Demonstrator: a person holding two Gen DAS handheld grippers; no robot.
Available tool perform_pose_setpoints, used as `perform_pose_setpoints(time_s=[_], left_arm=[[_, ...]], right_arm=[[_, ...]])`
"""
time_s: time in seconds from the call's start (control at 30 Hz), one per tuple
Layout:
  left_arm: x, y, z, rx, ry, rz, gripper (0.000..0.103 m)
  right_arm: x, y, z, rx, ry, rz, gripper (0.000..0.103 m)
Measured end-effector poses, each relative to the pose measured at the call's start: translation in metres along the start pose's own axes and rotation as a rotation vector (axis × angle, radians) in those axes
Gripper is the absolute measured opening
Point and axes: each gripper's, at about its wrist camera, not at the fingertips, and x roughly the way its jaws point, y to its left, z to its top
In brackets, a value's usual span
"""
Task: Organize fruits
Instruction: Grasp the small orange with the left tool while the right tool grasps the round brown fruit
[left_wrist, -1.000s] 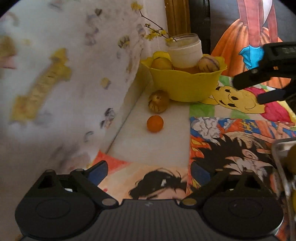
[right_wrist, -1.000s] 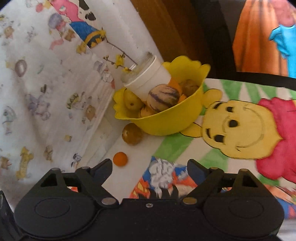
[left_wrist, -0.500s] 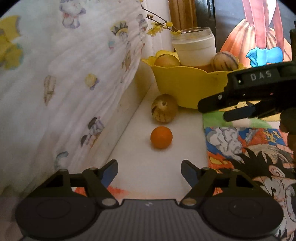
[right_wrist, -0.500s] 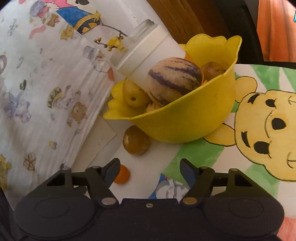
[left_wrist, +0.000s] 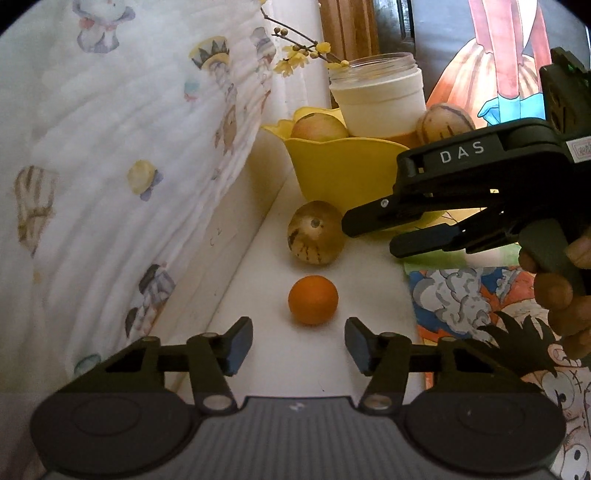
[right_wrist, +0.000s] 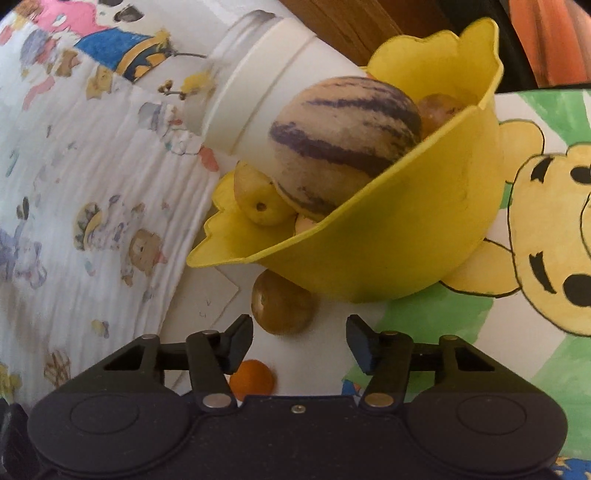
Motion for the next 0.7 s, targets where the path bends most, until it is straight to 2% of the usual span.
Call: perform_pose_setpoints(time_s=[0.37, 0.7], left_arm=[[0.015, 0.002, 0.006, -0.013, -0.016, -0.023, 0.053], [0.018, 0.003, 0.008, -0.026, -0.011, -0.048, 0.034]], right_arm=[[0.018, -0.005, 0.001, 0.047, -0.009, 0.025, 0.052], [0.032, -0.007, 0.000, 0.090, -0.008, 0.037, 0.043]])
